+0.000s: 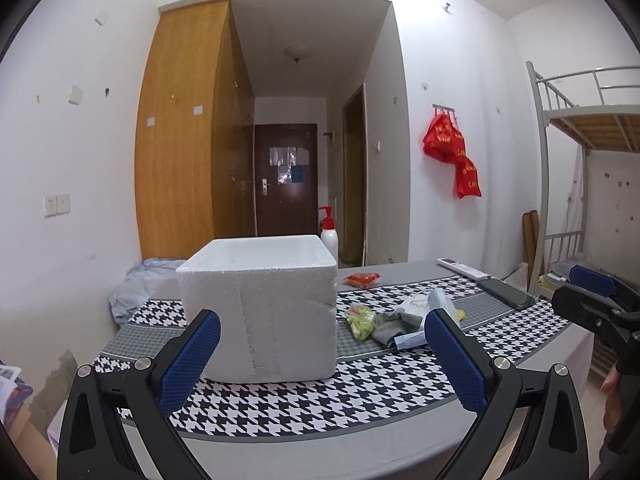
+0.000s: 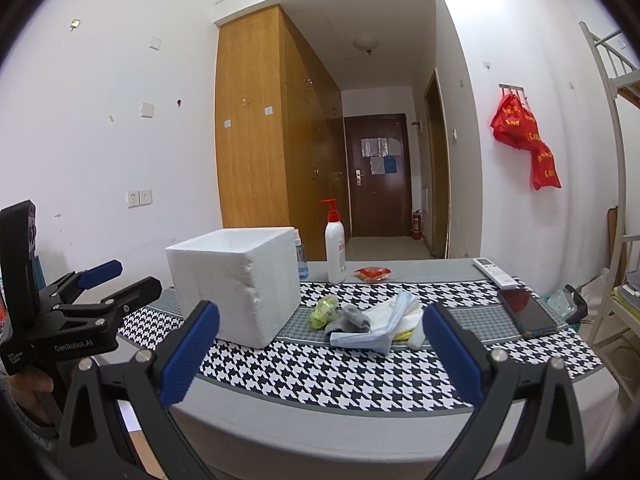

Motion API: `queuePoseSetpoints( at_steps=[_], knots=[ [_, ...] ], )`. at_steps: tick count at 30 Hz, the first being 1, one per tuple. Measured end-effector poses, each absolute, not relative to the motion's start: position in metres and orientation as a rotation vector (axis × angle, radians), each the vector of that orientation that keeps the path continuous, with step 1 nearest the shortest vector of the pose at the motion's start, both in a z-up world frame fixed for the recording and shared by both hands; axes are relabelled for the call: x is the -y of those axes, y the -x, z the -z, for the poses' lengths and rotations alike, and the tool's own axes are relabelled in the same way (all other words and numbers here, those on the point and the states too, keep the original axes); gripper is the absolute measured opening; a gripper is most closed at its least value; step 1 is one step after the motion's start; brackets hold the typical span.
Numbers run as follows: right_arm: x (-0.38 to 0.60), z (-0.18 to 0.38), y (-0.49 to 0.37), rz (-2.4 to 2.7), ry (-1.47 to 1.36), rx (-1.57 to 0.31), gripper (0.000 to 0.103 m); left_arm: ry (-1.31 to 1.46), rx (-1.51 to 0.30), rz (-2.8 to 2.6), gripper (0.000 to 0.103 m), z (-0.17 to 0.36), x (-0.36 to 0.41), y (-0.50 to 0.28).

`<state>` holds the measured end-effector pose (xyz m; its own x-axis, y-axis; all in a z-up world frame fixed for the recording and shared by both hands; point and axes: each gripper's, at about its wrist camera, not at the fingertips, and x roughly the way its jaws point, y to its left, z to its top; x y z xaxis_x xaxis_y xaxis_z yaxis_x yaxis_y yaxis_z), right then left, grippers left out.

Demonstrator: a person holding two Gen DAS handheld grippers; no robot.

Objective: Organize soft objects

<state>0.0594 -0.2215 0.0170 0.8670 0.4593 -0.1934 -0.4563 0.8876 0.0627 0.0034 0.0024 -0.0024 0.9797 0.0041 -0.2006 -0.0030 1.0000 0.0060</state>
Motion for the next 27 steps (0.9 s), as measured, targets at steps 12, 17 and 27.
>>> queuePoseSetpoints(
  at_steps=[12,17,27],
  knots=[
    [0.2196,-0.0185,-0.0585,-0.48,-0.013,-0.206,0.103,0.013,-0.203,-0.007,0.102,0.0015,-0.0045,-0.0049],
    [0.2193,-0.0191,-0.0593,-0.48,-0.012,-0.208,0.103,0.016,-0.198,-0.004,0.102,0.0004,-0.0035,-0.0038],
    [0.222,-0.0196,-0.0603,-0.472,-0.009,-0.211,0.103,0.009,-0.209,0.013,0.102,0.0005,-0.0009,-0.0077]
  ],
)
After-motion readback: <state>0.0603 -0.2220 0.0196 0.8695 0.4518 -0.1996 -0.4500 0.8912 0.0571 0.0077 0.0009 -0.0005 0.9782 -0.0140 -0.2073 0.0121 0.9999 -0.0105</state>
